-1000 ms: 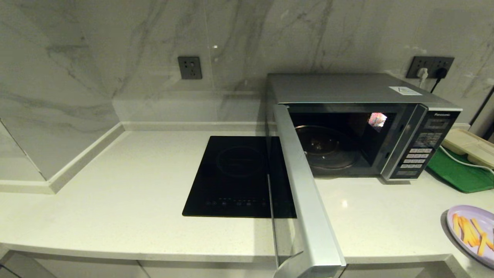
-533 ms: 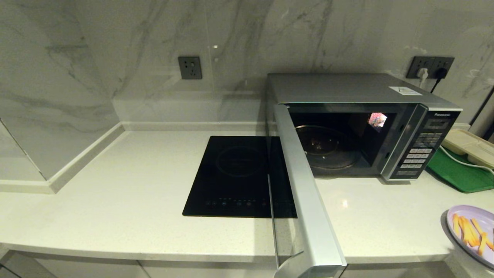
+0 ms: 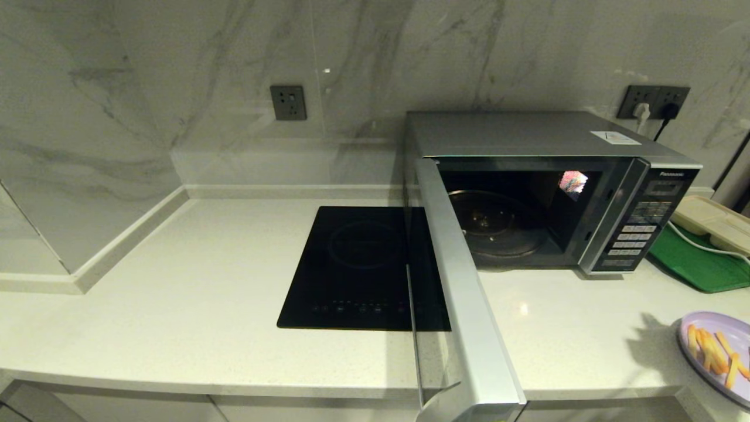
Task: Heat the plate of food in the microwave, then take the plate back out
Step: Close the microwave oven
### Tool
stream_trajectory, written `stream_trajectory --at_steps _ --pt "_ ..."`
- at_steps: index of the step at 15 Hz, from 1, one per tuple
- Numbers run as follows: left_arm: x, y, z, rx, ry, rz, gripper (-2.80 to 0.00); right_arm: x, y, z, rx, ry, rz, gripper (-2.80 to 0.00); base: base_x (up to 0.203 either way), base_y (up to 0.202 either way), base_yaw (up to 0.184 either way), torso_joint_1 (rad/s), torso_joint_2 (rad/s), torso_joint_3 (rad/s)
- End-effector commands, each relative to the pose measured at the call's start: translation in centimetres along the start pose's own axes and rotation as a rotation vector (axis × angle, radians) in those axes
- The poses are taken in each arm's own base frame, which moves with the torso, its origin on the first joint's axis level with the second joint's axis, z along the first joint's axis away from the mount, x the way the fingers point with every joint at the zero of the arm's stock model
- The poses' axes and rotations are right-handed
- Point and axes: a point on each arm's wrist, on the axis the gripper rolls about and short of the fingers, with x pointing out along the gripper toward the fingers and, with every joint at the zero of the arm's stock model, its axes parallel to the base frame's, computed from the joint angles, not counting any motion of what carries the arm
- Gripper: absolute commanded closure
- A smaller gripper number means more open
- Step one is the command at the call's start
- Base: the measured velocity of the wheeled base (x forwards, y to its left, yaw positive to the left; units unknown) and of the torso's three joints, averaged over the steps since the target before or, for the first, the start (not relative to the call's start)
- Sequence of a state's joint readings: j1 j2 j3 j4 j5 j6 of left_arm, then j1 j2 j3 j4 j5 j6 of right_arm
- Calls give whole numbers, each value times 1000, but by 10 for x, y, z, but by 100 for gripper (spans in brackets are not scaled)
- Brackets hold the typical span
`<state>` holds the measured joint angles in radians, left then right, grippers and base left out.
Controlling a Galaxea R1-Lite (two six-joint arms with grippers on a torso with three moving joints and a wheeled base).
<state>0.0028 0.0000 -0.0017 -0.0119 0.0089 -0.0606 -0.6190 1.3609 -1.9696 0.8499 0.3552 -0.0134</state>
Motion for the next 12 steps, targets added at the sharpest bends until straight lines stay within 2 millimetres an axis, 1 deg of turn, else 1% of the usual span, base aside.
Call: stream_trajectory --at_steps 1,2,4,6,9,11,12 --pt "0 0 0 -1 0 1 0 29 13 5 -52 -10 -31 0 0 0 0 0 0 0" --pt "0 0 0 -1 0 1 0 35 24 7 -76 -29 -38 0 0 0 0 0 0 0" --pt "0 0 0 -1 0 1 0 43 55 6 -104 -31 15 0 0 0 0 0 0 0" --pt "0 0 0 -1 0 1 0 40 82 0 -101 6 106 0 0 0 0 0 0 0" --pt "0 0 0 -1 0 1 0 17 110 -11 -120 49 175 0 0 0 0 0 0 0" --pt "0 0 0 -1 0 1 0 -3 123 -20 -160 88 244 0 0 0 0 0 0 0" --pt "0 0 0 -1 0 1 0 -11 129 -23 -153 105 284 0 0 0 0 0 0 0"
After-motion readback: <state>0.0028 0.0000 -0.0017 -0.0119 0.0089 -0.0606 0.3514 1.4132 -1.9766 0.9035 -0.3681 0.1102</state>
